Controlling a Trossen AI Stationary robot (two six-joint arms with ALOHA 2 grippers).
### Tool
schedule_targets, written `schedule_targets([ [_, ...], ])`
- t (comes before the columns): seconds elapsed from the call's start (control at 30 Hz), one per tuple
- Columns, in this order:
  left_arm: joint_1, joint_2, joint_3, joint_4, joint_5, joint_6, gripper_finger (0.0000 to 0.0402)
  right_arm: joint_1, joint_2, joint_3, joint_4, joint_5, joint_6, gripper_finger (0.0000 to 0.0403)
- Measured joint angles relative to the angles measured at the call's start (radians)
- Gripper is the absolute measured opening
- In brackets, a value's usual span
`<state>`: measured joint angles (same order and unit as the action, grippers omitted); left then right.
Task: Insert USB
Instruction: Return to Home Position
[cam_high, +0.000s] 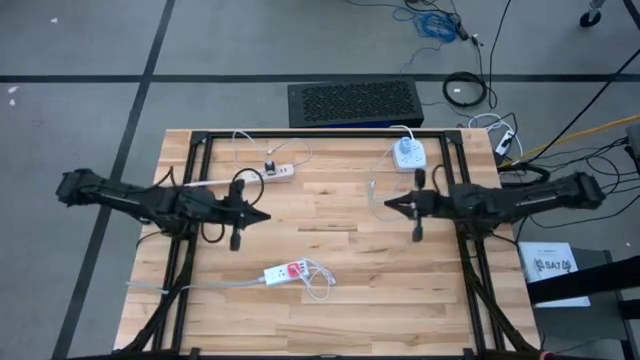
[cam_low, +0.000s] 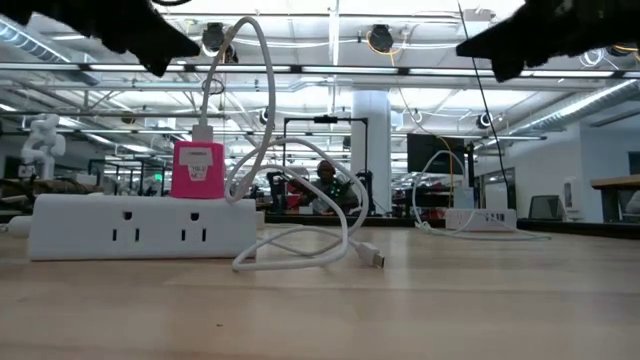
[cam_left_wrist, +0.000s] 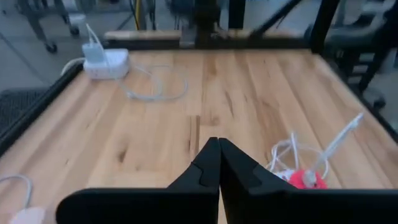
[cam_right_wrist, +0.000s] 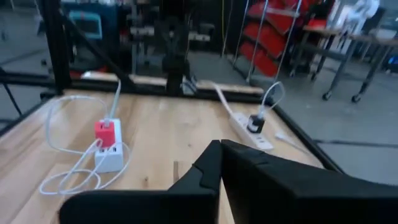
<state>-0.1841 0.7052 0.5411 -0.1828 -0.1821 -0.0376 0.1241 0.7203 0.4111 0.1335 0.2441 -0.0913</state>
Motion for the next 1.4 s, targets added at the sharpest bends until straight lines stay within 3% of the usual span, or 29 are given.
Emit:
schedule_targets([
  [0.23, 0.125, -0.050, -0.197, 0.314, 0.126, 0.060, 0.0002, -0.032, -0.268, -0.167, 0.041, -0.015, -0.007, 0.0000],
  [0.4, 0.242, -0.059, -0.226, 0.292, 0.262, 0.068, 0.0002, -0.056, -0.424, -0.219, -0.015, -0.011, -0.010, 0.0000],
  [0.57, 0.258, -0.148, -0.232, 0.172, 0.226, 0.078, 0.0002, -0.059, -0.573, -0.220, -0.168, 0.020, 0.000, 0.0000],
  [0.73, 0.256, -0.336, -0.338, 0.179, 0.168, 0.069, 0.0002, -0.059, -0.717, -0.239, -0.232, 0.045, 0.000, 0.0000],
  [0.97, 0.257, -0.527, -0.533, 0.277, 0.126, 0.032, 0.0002, -0.089, -0.718, -0.342, -0.165, 0.066, 0.042, 0.0000],
  [1.27, 0.256, -0.631, -0.511, 0.131, 0.173, 0.035, 0.0002, -0.110, -0.719, -0.375, -0.135, 0.031, 0.075, 0.0000],
  [1.4, 0.256, -0.707, -0.450, -0.075, 0.135, 0.047, 0.0002, -0.111, -0.718, -0.375, -0.137, 0.038, 0.075, 0.0000],
])
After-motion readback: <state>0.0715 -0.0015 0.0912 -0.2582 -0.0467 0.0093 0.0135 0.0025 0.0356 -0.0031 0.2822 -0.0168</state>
